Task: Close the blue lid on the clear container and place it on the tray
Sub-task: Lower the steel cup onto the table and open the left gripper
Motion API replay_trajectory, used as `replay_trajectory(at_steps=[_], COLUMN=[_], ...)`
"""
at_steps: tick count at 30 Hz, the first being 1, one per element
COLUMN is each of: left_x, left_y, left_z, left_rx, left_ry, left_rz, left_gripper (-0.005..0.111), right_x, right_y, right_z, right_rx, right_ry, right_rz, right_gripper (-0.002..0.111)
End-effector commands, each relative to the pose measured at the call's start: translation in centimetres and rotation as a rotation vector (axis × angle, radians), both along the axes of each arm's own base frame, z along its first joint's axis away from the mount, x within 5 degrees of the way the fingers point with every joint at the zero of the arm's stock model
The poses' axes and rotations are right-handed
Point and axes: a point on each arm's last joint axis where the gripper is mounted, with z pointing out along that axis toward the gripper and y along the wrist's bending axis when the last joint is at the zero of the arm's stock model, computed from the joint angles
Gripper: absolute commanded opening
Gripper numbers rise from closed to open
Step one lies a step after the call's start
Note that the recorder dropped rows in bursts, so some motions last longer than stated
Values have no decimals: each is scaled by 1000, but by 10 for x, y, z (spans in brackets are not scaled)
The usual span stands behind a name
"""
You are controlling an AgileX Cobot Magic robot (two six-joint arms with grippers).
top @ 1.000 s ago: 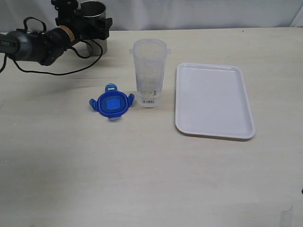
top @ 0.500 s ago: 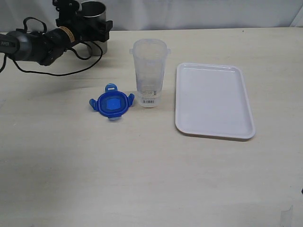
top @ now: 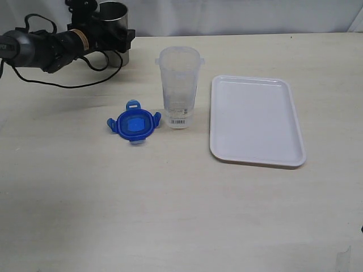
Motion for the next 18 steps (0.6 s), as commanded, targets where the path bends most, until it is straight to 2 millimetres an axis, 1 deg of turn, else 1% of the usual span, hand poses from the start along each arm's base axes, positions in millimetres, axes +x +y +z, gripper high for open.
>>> replay_trajectory(at_steps=[1,8,13,18], left_x=[-2,-9,-14,-16], left_y=[-2,-1,-1,1], left_z=[7,11,6,7], left_rx=[-8,-5,7,21], left_ry=[4,30,60,76], left_rz=[1,12,17,31], left_gripper=[83,83,83,83], right_x=[0,0,0,0], right_y=[-1,-1,-1,-1], right_z=[-1,-1,-1,-1], right_rx=[-13,-13,-13,-13], right_ry=[-3,-3,-3,-3], right_rz=[-5,-5,-5,-5], right_gripper=[4,4,4,4])
